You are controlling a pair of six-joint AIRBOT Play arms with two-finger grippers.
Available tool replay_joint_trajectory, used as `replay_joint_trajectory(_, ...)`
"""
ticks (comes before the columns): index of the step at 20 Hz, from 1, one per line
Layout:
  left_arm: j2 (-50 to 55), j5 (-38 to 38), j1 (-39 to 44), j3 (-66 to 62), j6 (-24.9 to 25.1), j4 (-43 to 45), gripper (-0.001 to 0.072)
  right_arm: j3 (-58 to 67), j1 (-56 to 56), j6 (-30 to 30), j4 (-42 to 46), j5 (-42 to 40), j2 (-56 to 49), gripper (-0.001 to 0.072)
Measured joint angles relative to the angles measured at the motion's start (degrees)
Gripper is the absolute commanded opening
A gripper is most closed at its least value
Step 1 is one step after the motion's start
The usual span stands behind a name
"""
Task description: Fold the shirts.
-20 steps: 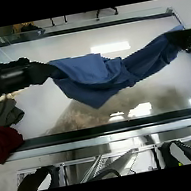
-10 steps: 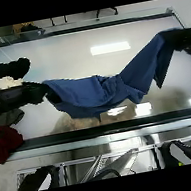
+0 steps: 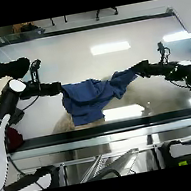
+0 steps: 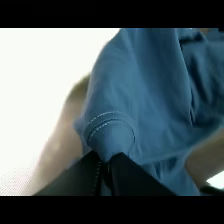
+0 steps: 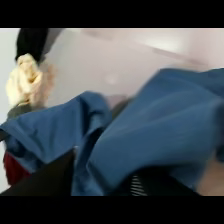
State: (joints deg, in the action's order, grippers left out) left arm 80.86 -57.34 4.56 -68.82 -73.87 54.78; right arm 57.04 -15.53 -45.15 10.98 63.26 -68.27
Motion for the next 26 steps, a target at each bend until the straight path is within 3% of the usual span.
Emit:
replay_joint_trajectory(7, 7.6, -9.7, -5.9, -13.4, -0.3, -1.7, 0.0690, 5.2, -10.2, 3.7, 2.4, 0.8, -5.0, 0.0376)
replay_joint_trajectory(14, 0.4, -16.2, -8.0, 2.8, -1.1, -1.8, 0.0690, 6.1, -13.0, 1.8, 15.0, 0.7, -8.9, 0.0364)
replay_joint_trajectory(20, -6.6, -9.3, -7.6, 23.1, -1.1, -5.6, 0.0689, 6.5, -7.6, 2.6, 17.0, -3.3, -13.0, 0.0363)
replay_joint_trajectory(25, -6.4, 0.5, -0.3, 30.4, -1.1, -8.9, 0.0688, 9.5, -2.1, 3.2, 18.2, -9.0, -14.2, 0.0363)
replay_joint_trajectory(26, -5.5, 1.9, 1.6, 30.3, -1.1, -9.6, 0.0633, 10.3, -1.3, 3.2, 18.3, -9.8, -14.7, 0.0361)
